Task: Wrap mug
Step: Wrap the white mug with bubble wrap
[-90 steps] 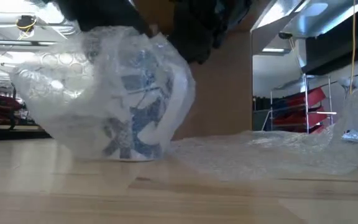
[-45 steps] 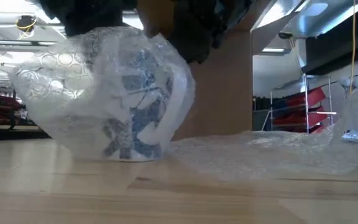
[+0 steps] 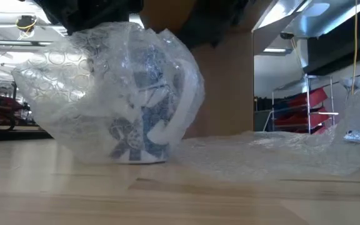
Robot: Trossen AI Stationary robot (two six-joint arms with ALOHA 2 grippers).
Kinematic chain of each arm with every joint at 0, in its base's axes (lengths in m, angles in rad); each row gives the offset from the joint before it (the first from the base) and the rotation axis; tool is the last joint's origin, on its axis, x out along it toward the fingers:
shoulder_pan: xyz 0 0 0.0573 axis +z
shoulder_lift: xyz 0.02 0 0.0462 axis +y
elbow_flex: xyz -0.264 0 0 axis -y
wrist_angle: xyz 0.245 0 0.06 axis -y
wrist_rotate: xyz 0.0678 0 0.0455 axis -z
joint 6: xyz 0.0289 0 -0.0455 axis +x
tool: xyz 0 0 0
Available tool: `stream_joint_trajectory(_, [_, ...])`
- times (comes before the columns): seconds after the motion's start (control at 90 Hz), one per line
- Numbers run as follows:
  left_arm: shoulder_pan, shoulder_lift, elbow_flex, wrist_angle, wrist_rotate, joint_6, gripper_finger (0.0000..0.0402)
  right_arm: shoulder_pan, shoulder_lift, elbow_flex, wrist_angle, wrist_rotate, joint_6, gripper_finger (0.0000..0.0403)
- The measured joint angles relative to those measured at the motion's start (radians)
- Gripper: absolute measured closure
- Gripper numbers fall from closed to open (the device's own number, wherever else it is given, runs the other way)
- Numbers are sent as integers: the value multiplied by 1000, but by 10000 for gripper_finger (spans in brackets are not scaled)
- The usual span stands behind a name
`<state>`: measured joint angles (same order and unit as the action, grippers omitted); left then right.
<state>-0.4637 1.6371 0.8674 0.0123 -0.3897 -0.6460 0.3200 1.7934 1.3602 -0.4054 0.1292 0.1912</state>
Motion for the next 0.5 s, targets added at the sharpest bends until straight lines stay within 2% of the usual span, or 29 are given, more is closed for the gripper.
stream_joint_trajectory(0.1, [0,0,0,5,0,-1,402,0,-23,0,-44,-17,10,402])
stream_joint_trajectory(0.211, [0,2,-2,27,-1,-1,402,1,-19,0,69,-17,16,402])
stream_joint_trajectory(0.311, [0,2,-2,39,-2,-1,402,0,34,5,186,-16,18,402])
stream_joint_trajectory(0.5, [-8,-3,-1,23,6,-8,401,1,138,7,181,-9,49,402])
